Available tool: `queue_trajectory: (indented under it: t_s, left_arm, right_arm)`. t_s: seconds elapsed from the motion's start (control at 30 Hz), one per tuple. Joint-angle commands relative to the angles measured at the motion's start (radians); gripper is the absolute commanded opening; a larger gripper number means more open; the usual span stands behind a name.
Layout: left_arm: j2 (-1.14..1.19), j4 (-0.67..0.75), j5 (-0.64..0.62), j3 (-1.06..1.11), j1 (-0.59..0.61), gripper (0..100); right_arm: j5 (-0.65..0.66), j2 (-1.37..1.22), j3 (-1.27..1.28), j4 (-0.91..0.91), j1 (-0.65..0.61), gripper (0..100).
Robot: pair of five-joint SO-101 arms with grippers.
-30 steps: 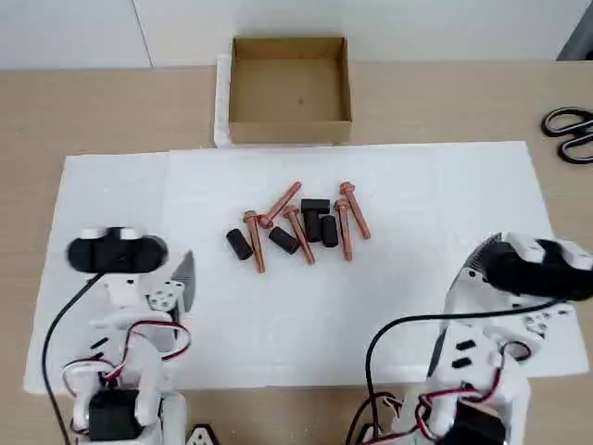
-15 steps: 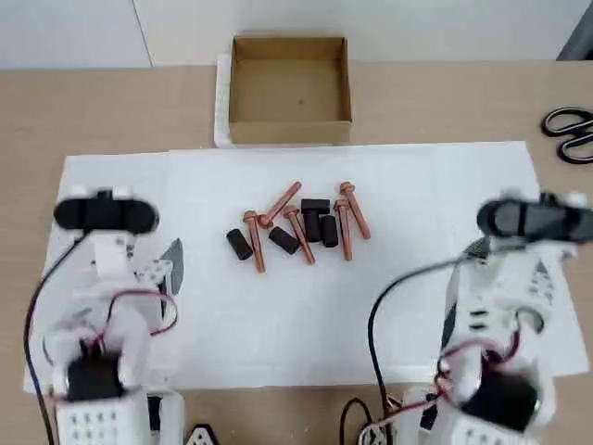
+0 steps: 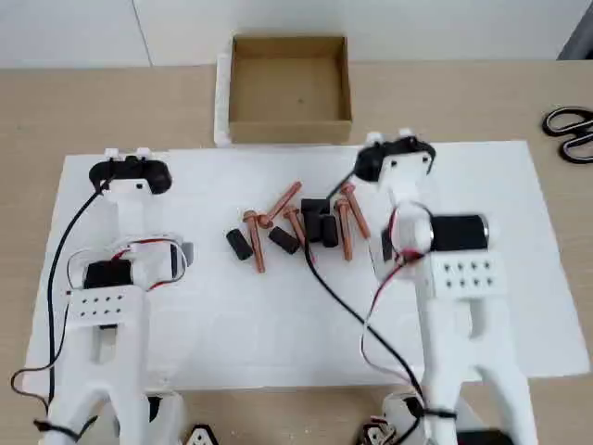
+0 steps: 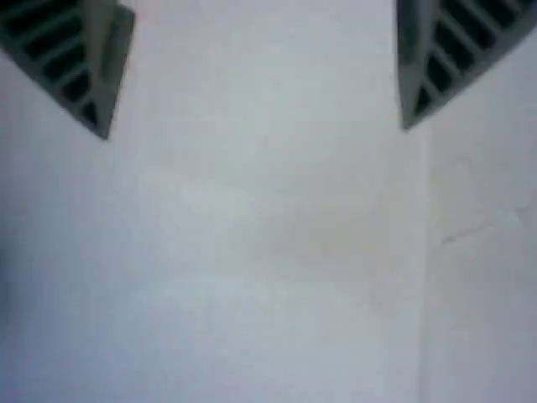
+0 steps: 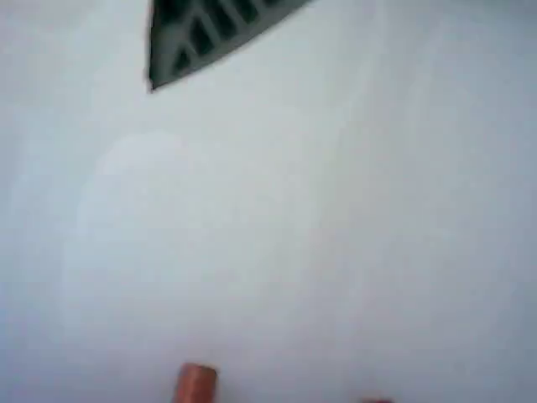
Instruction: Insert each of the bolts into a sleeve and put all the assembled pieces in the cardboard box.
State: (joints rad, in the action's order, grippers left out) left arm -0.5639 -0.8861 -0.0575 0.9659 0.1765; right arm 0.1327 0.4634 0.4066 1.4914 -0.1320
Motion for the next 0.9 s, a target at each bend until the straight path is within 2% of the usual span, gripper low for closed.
queue_trajectory:
  t_s: [0.0, 0.13, 0.3, 0.47, 0.63, 0.77, 0.87]
  left_arm:
    - [0.038, 0.061, -0.038, -0.047, -0.005, 21]
    - [0.083, 0.077, -0.037, -0.042, -0.072, 21]
    - [0.083, 0.183, -0.037, 0.027, -0.138, 21]
    - [0.023, 0.189, -0.032, 0.067, -0.138, 21]
    - [-0.011, 0.190, -0.031, 0.085, -0.137, 21]
    - [-0.012, 0.190, -0.044, 0.079, -0.063, 21]
    - [-0.012, 0.193, -0.115, 0.074, -0.014, 21]
  right_arm:
    - [0.009, -0.084, -0.121, -0.002, -0.005, 15.9]
    - [0.011, -0.196, -0.206, -0.002, -0.027, 15.9]
    - [0.015, -0.378, -0.364, 0.010, -0.028, 15.8]
    - [0.017, -0.568, -0.611, 0.114, -0.076, 15.8]
    - [0.014, -0.731, -0.821, 0.208, -0.197, 15.8]
    - [0.015, -0.792, -0.925, 0.197, -0.252, 15.8]
    - [0.015, -0.806, -0.973, 0.196, -0.288, 15.8]
